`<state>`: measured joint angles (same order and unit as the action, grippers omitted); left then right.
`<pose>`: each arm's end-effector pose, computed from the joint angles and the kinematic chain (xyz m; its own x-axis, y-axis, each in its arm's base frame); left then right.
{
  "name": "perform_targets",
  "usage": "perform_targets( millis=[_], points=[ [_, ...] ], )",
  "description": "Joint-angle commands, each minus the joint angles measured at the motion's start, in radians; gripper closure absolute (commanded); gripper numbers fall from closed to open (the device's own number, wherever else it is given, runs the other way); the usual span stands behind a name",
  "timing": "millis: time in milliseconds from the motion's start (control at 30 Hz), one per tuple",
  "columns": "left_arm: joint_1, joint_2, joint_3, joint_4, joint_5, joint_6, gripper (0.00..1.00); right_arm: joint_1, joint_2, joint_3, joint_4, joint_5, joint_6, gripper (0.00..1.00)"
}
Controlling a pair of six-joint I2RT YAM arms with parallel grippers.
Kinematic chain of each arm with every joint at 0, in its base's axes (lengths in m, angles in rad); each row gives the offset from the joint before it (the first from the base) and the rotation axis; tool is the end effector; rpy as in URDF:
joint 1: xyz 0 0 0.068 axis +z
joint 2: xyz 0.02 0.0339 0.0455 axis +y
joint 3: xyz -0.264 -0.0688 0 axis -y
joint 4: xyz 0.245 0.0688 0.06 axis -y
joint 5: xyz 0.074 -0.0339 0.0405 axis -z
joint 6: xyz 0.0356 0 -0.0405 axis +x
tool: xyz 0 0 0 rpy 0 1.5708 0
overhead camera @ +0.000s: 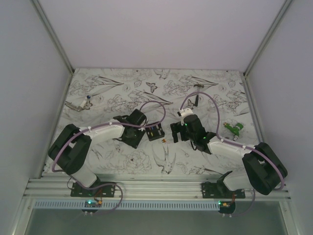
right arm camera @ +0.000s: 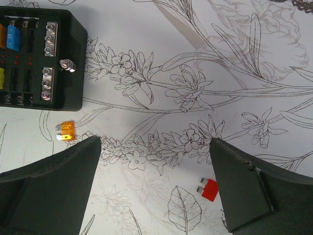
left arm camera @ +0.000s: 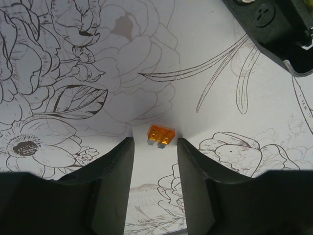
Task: Snap on the fuse box
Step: Pick up the fuse from the center of the board.
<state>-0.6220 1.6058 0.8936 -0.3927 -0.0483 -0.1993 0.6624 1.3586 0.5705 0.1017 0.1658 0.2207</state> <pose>0.2473 -0.1752 0.1648 -0.8235 0.3470 -0.4489 0.4094 0.9111 -0.0467 0.2119 0.1578 0.1710 -0.5984 -0.1929 -0.7777 -0.3842 0.9208 0.0673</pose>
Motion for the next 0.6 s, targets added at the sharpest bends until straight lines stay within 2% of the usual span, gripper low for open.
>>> perform_targets(
  millis=[0,267,567],
  points=[
    [-0.006,0.027,0.020,-0.032,0.010,0.020,0.58,-0.007,-0.012,-0.002,0.033,-0.011,-0.001,0.01],
    [-0.007,0.056,0.026,-0.032,0.030,0.020,0.69,-0.008,-0.016,-0.004,0.030,-0.014,0.002,0.01],
    [-0.007,0.050,0.019,-0.032,0.033,-0.002,0.73,-0.008,-0.018,-0.004,0.029,-0.017,0.002,0.01]
  ],
)
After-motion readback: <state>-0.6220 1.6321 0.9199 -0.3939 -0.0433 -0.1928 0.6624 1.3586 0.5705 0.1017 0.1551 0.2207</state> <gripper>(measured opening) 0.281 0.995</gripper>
